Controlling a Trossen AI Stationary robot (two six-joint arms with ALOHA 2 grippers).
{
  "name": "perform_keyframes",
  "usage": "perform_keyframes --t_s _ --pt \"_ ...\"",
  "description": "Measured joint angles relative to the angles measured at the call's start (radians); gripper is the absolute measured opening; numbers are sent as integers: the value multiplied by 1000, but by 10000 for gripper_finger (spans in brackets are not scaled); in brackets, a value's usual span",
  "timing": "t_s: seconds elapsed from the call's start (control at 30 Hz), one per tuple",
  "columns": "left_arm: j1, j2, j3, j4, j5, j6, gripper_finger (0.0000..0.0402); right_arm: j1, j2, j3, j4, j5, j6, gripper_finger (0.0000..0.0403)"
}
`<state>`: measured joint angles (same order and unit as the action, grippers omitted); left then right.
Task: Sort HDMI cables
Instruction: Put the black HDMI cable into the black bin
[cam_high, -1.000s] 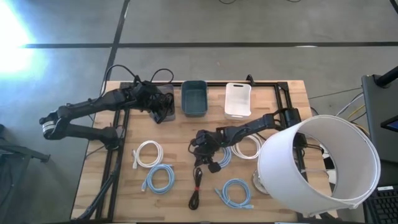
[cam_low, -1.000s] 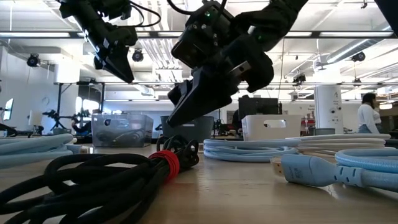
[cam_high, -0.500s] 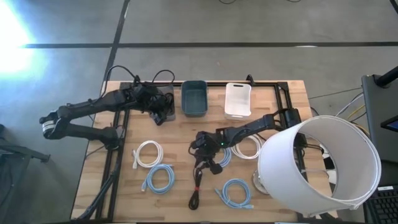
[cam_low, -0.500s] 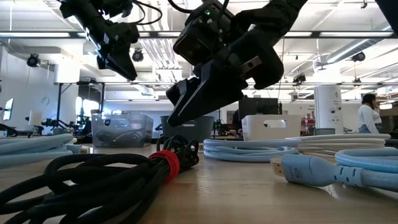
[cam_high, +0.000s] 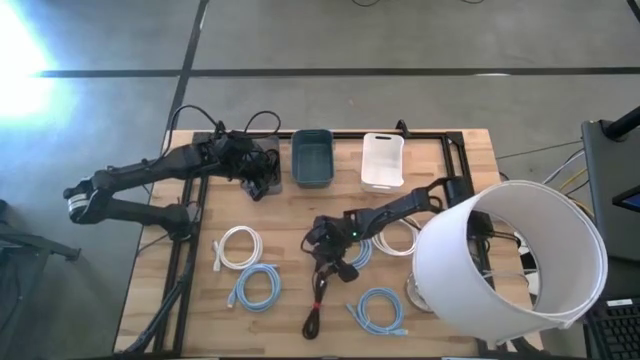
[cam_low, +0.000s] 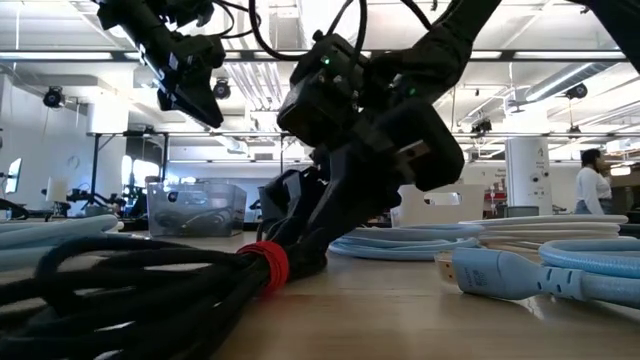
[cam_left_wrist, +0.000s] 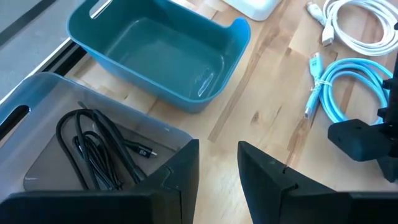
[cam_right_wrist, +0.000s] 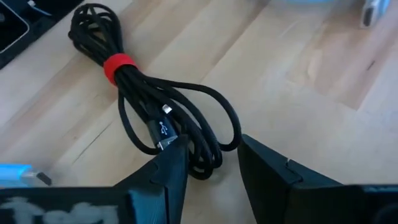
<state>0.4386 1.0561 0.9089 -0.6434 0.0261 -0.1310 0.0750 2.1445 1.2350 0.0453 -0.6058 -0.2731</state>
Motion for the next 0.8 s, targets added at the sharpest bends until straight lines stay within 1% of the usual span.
perform_keyframes --t_s 0.13,0.23,0.37,0.53,0.67,0.8 --pt "0 0 -2 1 0 0 113 1 0 0 -1 -1 -26 108" --pt "0 0 -11 5 0 0 113 1 -1 2 -2 0 -48 70" --pt "0 0 -33 15 0 0 113 -5 -1 7 -4 0 -36 20" --pt "-2 0 -65 44 8 -5 113 -8 -6 8 -5 4 23 17" --pt "-17 0 -92 73 76 -15 113 -27 -38 13 -11 21 90 15" --pt "-36 0 -132 156 157 -54 113 -59 -91 24 -13 91 87 15"
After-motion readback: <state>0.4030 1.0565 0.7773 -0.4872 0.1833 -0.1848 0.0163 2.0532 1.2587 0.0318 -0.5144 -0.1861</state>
